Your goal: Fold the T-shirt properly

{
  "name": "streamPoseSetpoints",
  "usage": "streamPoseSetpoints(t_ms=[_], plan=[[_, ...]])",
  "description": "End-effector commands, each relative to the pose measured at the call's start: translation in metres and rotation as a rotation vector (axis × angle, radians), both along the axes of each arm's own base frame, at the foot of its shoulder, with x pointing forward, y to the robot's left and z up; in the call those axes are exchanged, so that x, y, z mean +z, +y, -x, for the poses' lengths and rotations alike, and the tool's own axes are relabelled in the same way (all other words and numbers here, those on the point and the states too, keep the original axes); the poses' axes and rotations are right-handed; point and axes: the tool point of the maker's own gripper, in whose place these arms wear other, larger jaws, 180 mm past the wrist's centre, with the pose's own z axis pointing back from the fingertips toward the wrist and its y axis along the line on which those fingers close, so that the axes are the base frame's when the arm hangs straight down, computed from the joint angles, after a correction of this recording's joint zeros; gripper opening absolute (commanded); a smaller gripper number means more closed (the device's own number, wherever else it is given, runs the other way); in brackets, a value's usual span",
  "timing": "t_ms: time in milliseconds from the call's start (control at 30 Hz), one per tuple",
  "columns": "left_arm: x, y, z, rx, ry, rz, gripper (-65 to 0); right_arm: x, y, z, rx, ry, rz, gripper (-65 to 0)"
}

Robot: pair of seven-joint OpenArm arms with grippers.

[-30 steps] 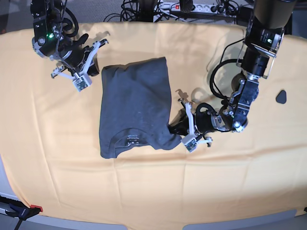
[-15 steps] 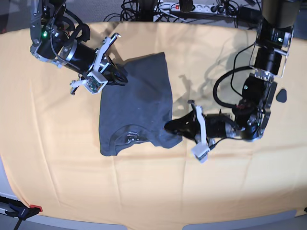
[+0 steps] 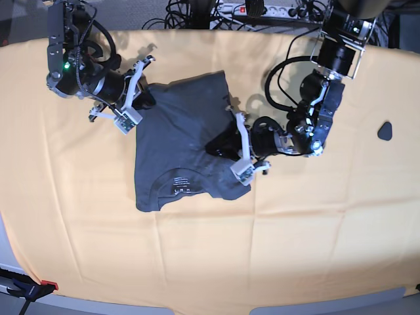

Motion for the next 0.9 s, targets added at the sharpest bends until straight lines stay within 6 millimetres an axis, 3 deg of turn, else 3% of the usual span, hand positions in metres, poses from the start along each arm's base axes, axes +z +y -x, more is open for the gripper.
streamPoseSetpoints(t_ms=[0, 67, 167, 267, 400, 500, 600, 867], plan=[[0.002, 0.011, -0.008, 0.010, -0.019, -0.037, -65.0, 0.000, -0.015, -0.001, -0.027, -0.013, 0.048, -65.0], [-0.001, 0.023, -0.008, 0.016, -0.009, -0.062, -65.0, -0.002, -0.034, -0.006, -0.119, -0.023, 0.090, -65.0], [0.017, 0.034, -0.007, 0.008, 0.005, -0.035, -65.0, 0.013, -0.054, -0.019, -0.255, -0.062, 0.073, -65.0], [0.047, 0.033, 0.006, -0.054, 0.010, 0.003, -65.0, 0.049, -0.044, -0.025, -0.248, -0.123, -0.101, -65.0], [0.081, 0.031, 0.039, -0.158, 0.027, 0.041, -65.0, 0.105, -0.028, -0.020, -0.147, -0.205, -0.379, -65.0], [0.102, 0.037, 0.057, -0.174, 0.020, 0.095, -65.0, 0.129, -0.032, -0.012, -0.132, -0.217, -0.506, -65.0], [0.120, 0.044, 0.073, -0.153, 0.009, 0.166, -65.0, 0.136, -0.041, 0.002, -0.132, -0.180, -0.561, -65.0], [0.117, 0.081, 0.127, -0.072, 0.096, 0.173, -65.0, 0.102, -0.086, 0.051, -0.274, -0.033, -0.416, -65.0]])
